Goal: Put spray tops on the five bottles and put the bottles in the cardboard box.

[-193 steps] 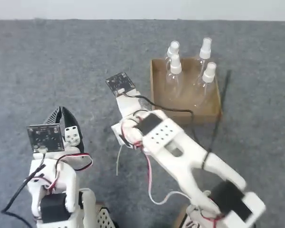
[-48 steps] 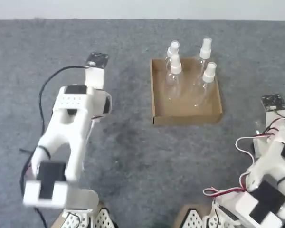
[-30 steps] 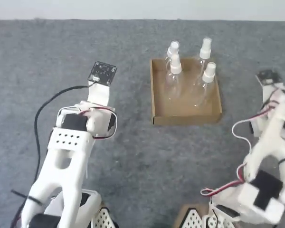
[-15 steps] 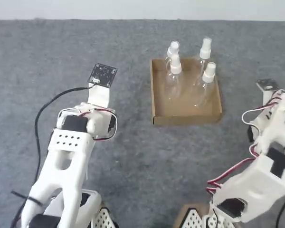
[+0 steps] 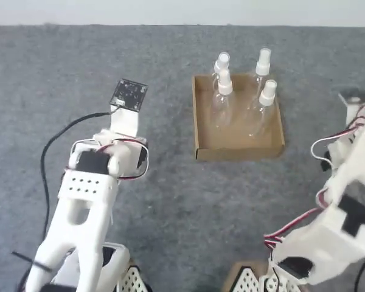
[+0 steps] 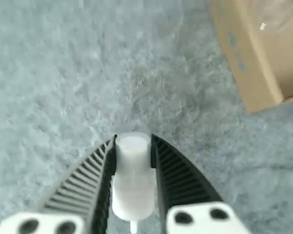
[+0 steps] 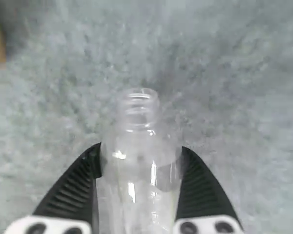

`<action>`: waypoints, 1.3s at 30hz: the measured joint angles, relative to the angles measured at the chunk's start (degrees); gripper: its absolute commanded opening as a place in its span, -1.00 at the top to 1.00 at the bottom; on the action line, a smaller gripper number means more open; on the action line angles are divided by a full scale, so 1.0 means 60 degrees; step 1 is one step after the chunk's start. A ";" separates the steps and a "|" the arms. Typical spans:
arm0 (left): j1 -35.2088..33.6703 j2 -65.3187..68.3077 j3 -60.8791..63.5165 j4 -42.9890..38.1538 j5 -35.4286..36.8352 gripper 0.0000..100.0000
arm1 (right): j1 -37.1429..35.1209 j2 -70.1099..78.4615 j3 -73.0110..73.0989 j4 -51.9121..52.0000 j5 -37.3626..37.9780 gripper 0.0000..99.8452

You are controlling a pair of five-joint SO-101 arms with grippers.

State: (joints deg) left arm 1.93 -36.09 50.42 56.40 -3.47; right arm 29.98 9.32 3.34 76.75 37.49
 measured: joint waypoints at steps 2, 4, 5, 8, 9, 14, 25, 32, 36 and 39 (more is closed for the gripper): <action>0.0015 -0.0615 -0.0190 0.0220 0.0000 0.98 | -0.0410 -0.0982 0.0000 0.0249 -0.0249 0.99; 0.0000 -0.1245 -0.0527 0.0615 0.0000 0.98 | -0.0938 -0.2081 0.0059 0.0337 -0.0645 0.99; 0.0000 -0.1524 -0.0733 0.0806 0.0000 0.98 | -0.1275 -0.2711 0.0205 0.0352 -0.0835 0.99; -0.0015 -0.2183 -0.1538 0.1348 -0.0088 0.98 | -0.2535 -0.4527 0.1055 0.0352 -0.1495 0.99; 0.0000 -0.2315 -0.1890 0.1553 -0.0103 0.98 | -0.3048 -0.5099 0.1392 0.0352 -0.1729 0.99; 0.0000 -0.2740 -0.3897 0.2535 -0.0015 0.98 | -0.6198 -0.7853 0.3048 0.0337 -0.2945 0.99; 0.0000 -0.4703 -0.5187 0.1524 0.1817 0.98 | -1.1839 -0.8938 0.6271 -0.2608 -0.4278 0.99; 0.0059 -0.5788 -0.3634 -0.0425 0.2593 0.98 | -1.3128 -0.8967 0.8044 -0.4864 -0.4308 0.99; 0.0059 -0.5832 -0.2549 -0.1260 0.2711 0.98 | -1.3231 -0.8967 0.8557 -0.5597 -0.4308 0.99; 0.0073 -0.5773 -0.2330 -0.1377 0.2725 0.98 | -1.3216 -0.8967 0.8630 -0.5802 -0.4308 0.99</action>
State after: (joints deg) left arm 2.37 -70.73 36.44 48.13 12.88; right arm -49.32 -44.48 55.12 41.93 11.65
